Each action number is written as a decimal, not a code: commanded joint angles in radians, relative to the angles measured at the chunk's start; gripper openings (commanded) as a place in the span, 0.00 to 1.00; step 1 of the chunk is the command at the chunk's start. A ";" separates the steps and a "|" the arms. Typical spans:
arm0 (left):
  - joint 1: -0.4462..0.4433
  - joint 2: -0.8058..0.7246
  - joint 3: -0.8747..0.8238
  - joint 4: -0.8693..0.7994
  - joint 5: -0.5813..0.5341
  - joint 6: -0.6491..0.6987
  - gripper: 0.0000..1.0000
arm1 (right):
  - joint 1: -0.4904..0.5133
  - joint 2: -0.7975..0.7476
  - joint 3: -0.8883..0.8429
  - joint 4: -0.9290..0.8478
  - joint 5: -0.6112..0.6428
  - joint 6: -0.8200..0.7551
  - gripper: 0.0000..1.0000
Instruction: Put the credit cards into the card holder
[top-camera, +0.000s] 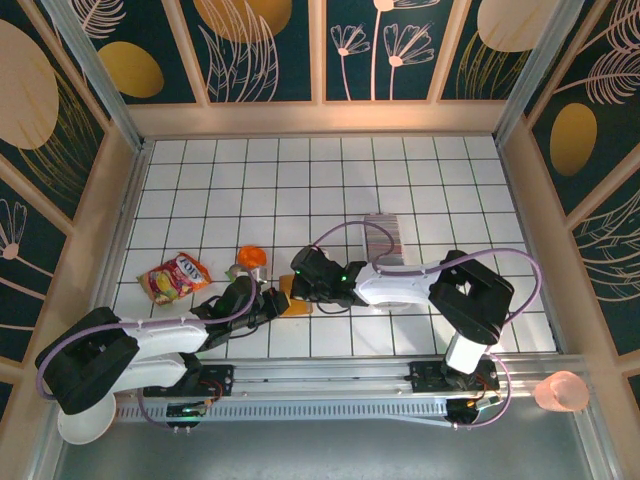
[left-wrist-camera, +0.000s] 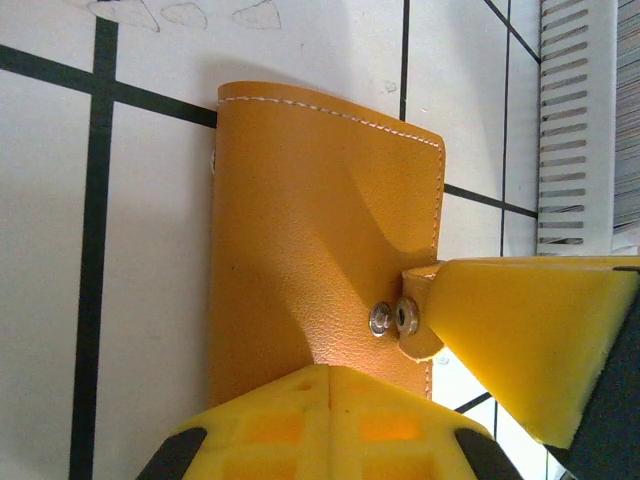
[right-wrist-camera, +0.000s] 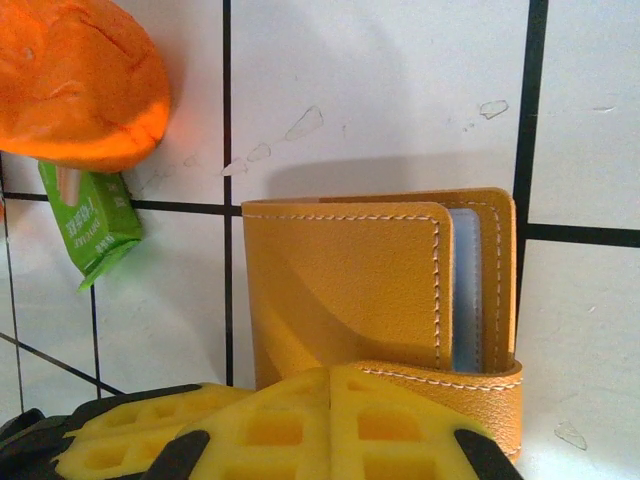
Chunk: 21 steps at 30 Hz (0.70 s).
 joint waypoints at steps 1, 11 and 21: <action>-0.001 0.007 -0.033 -0.095 -0.010 -0.001 0.00 | 0.004 0.014 -0.014 0.037 0.004 0.016 0.00; -0.002 0.008 -0.037 -0.093 -0.012 -0.002 0.00 | 0.017 0.034 -0.022 0.013 -0.002 0.020 0.00; -0.003 0.012 -0.039 -0.087 -0.010 -0.003 0.00 | 0.035 0.050 -0.040 0.034 -0.004 0.036 0.00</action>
